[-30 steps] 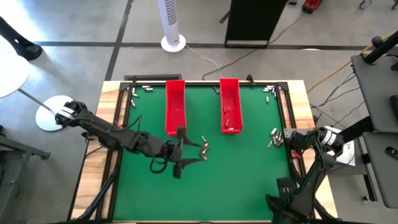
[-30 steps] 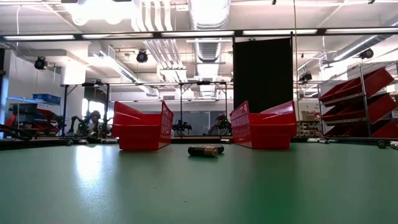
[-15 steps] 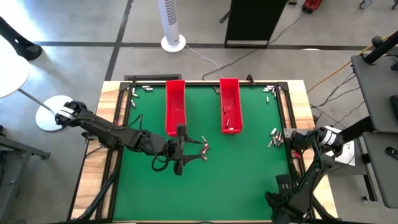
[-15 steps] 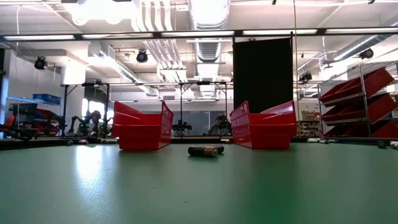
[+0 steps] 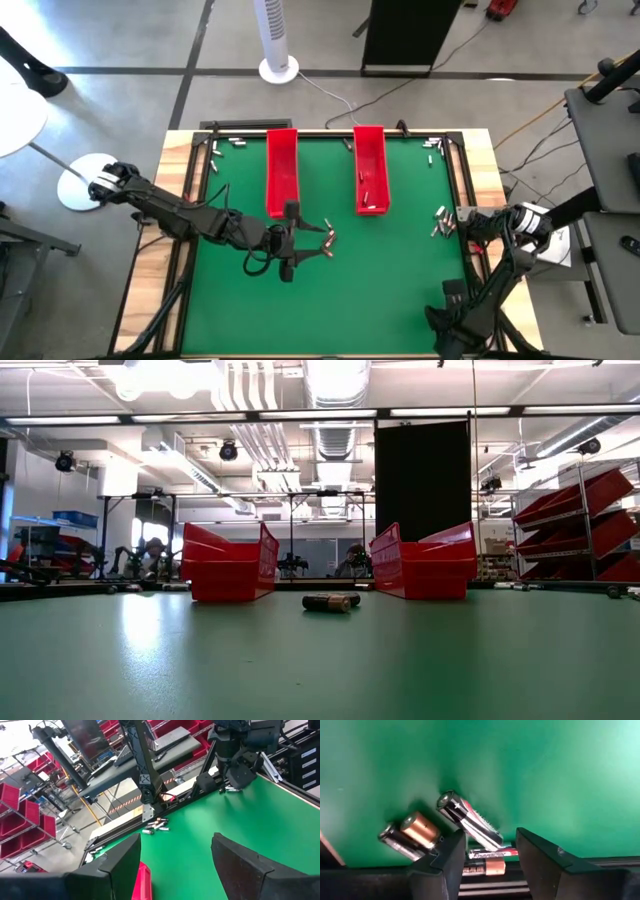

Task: Sort batteries
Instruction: Put the silver battery into the right red bin

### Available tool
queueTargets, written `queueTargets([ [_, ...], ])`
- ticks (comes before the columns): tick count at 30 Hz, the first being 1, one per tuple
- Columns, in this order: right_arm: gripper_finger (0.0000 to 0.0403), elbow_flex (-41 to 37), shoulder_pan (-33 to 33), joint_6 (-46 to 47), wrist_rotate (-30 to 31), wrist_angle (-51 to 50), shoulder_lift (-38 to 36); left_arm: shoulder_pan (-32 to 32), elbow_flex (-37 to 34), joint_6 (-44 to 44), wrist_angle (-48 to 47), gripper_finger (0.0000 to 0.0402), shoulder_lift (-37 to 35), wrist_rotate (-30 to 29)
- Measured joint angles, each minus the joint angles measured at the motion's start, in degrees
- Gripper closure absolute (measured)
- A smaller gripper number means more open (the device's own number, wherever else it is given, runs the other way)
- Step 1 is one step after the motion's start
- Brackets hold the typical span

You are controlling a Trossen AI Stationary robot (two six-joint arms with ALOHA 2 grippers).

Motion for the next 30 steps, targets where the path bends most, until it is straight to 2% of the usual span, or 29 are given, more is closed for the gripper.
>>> queueTargets([
  [5, 0.0265, -1.40, 0.00, 0.43, -0.47, 3.63, -0.15, 0.00, 0.00, -0.02, -0.01, 0.0180, 0.00, 0.00],
  [19, 0.0338, -0.79, -0.02, 3.91, -0.09, 4.76, -0.09, 0.00, 0.00, -1.29, -0.06, 0.0180, 0.00, -0.03],
  [25, 0.0346, -0.28, -1.61, 9.77, 0.94, 4.77, -0.09, 0.00, 0.00, -0.06, -1.19, 0.0180, 0.00, -0.52],
  [30, 0.0345, 1.39, -3.97, 9.76, 3.03, 4.80, -0.10, 0.01, 0.00, 0.15, -1.31, 0.0180, 0.00, -4.56],
])
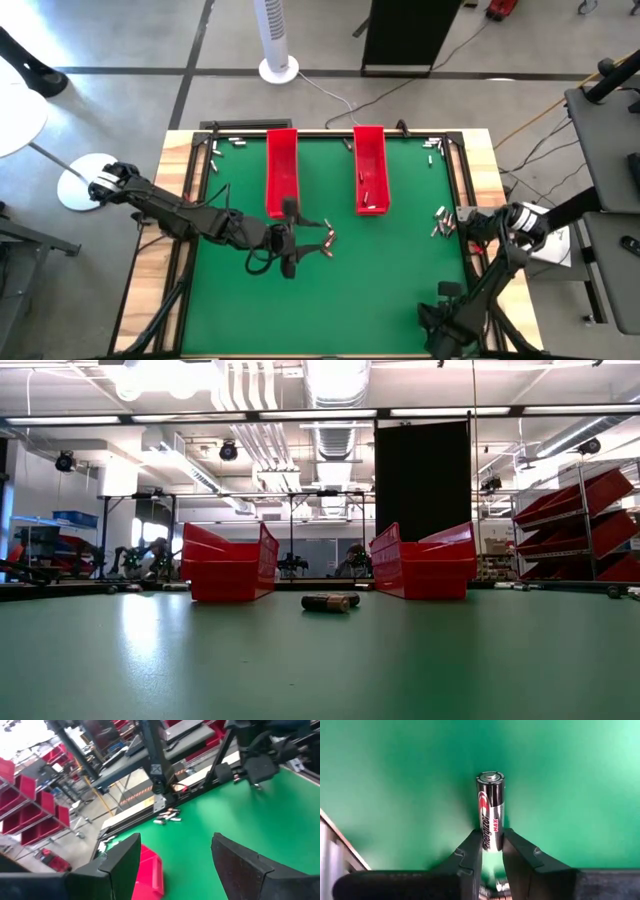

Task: Sort batteries
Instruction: Put the silver battery into the right red bin

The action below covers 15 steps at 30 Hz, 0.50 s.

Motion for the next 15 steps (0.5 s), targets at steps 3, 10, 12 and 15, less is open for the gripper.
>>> queueTargets([
  [3, 0.0345, 1.14, -1.50, -0.07, 1.03, -0.21, -0.48, 0.03, 0.00, -0.02, 0.00, 0.0180, 0.00, -0.12],
  [10, 0.0345, 3.79, -5.51, -1.07, 4.54, -2.31, -2.22, -0.01, 0.00, -0.57, -1.48, 0.0180, -0.04, -0.12],
  [12, 0.0345, 4.67, -7.15, 0.18, 6.85, -4.86, -3.54, -0.01, 0.00, -1.19, -2.82, 0.0180, -0.09, -0.14],
  [15, 0.0345, 6.07, -10.01, 1.83, 11.75, -9.93, -6.34, -0.01, 0.00, -2.80, -5.53, 0.0180, -0.85, -0.20],
])
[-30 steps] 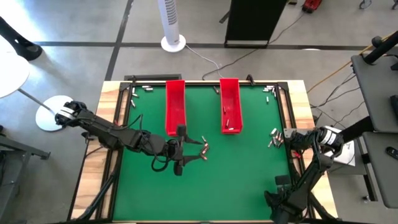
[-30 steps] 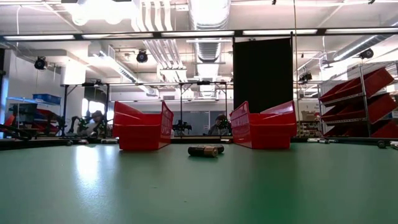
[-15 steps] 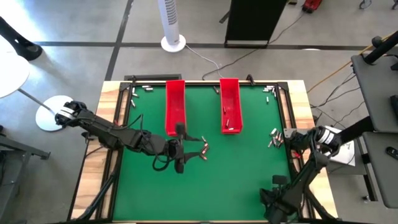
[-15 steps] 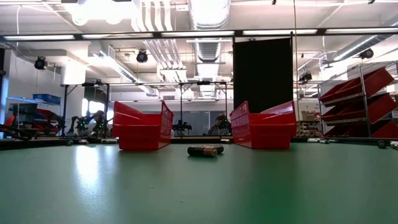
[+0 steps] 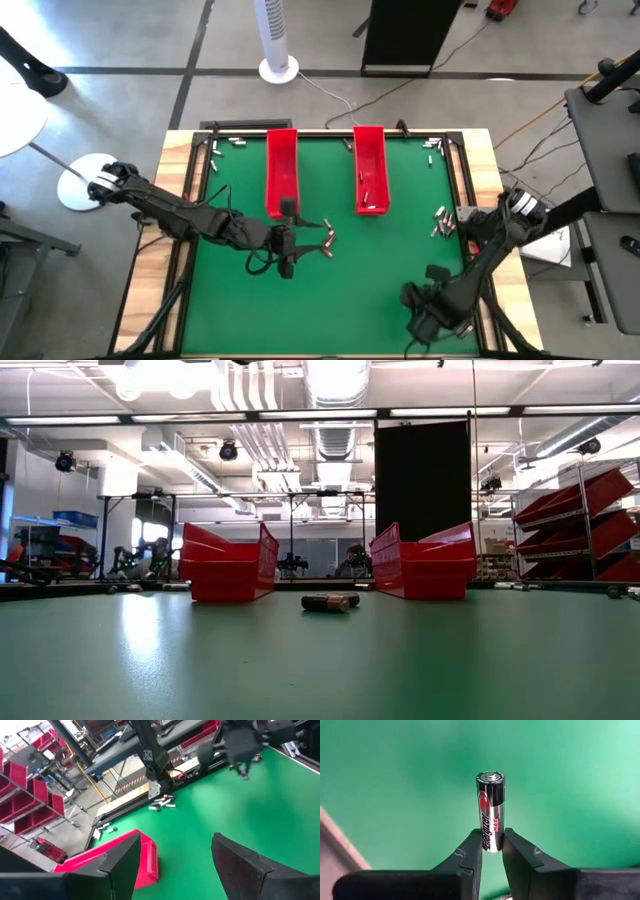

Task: Sort batteries
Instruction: Put the silver battery into the right red bin

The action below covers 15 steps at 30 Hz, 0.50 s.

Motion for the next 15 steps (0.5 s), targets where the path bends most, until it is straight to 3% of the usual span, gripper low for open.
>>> queueTargets([
  [8, 0.0348, 2.19, -8.58, -3.47, 16.05, -3.85, -10.00, -0.15, 0.02, -8.09, -6.08, 0.0180, -1.58, -1.89],
  [15, 0.0348, 1.97, -19.54, -11.71, 27.80, -4.78, -13.83, -0.48, 0.02, -15.80, -11.11, 0.0180, -1.59, -1.69],
])
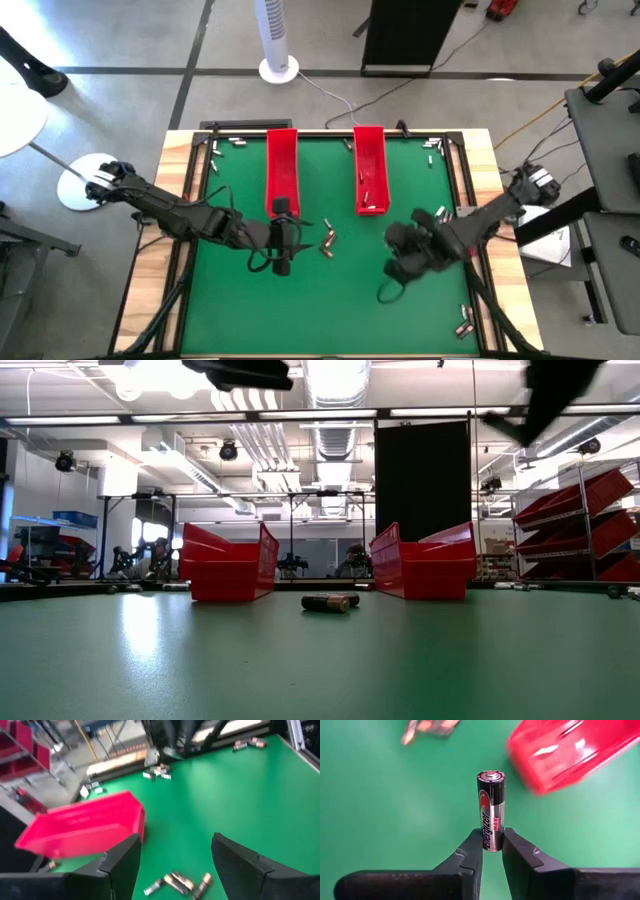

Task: Sort batteries
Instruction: Put the silver battery into the right red bin

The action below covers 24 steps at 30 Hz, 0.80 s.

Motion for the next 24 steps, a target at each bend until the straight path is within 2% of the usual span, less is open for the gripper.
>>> queueTargets([
  [4, 0.0348, -0.02, -7.78, -8.73, 2.52, 0.44, 0.30, -0.33, 0.00, -3.33, -3.23, 0.0180, 0.00, 0.03],
  [11, 0.0348, -0.02, -19.96, -19.91, 2.51, 2.53, 2.54, -0.77, -0.02, -4.15, -4.25, 0.0180, 0.00, 0.01],
  [18, 0.0342, -0.02, -26.23, -25.59, 2.29, 5.04, 4.56, -0.88, -0.04, -3.71, -5.62, 0.0180, -0.27, -0.02],
  [24, 0.0299, -0.02, -27.88, -26.49, 1.94, 5.44, 5.42, -0.88, -0.04, -3.14, -5.70, 0.0180, -0.48, -0.05],
])
